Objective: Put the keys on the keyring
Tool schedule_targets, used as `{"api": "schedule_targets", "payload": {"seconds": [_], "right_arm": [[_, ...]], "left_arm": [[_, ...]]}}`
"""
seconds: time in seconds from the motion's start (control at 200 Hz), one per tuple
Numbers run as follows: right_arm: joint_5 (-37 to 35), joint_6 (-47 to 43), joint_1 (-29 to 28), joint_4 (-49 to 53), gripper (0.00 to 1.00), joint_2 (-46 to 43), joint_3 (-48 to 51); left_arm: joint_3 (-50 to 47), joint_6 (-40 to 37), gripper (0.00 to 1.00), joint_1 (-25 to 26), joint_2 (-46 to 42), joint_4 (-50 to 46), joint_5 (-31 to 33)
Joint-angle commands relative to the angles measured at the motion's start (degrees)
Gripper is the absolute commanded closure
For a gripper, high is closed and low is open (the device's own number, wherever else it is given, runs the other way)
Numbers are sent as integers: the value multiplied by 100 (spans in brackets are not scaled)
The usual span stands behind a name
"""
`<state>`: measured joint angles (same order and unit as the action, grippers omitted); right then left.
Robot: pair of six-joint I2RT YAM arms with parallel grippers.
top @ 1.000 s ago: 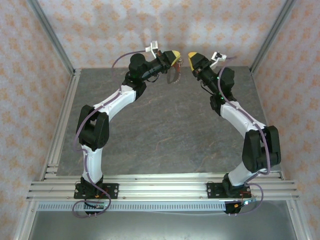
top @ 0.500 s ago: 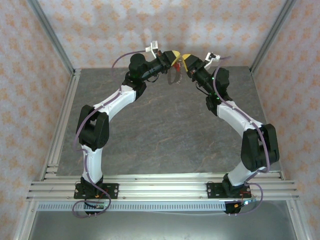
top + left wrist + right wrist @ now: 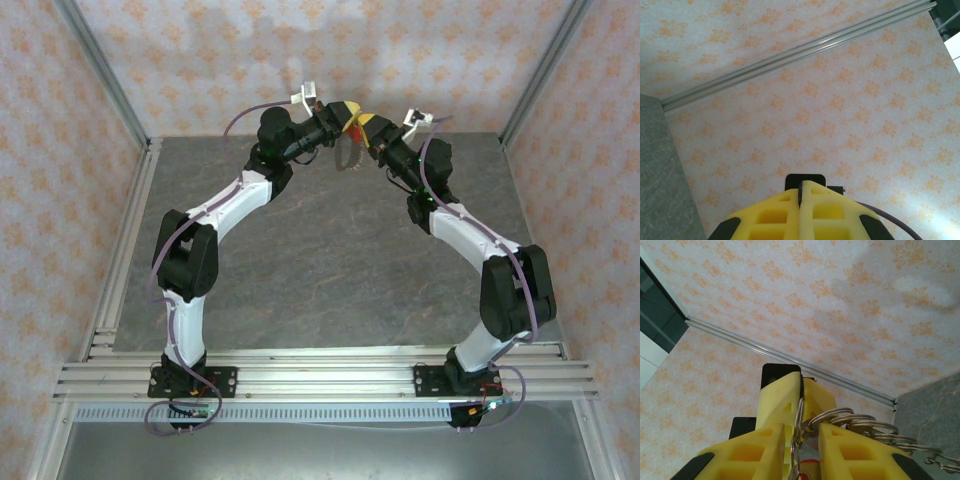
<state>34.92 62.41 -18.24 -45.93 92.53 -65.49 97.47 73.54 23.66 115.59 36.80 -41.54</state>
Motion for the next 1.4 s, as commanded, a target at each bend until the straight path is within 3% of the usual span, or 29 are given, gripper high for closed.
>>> {"api": "schedule_targets", "payload": {"seconds": [0.0,0.23,1.121,1.256,1.396], "right_arm": [[153,25,-57,-364,77,100,20],[247,68,-118,-370,84,236,-94],[432,-98,-132,-610,63,-7,356],[394,-90,-129,-679,68,-32,491],[393,-46,-129,-780,82,7,521]], "left_arm": [[202,29,100,33,-37,365,-100],[211,29,100,33,-37,372,-100],[193,29,100,29,-54,390,-91],[202,38,100,33,-67,408,-98],[198,38,100,30,-76,412,-100]]}}
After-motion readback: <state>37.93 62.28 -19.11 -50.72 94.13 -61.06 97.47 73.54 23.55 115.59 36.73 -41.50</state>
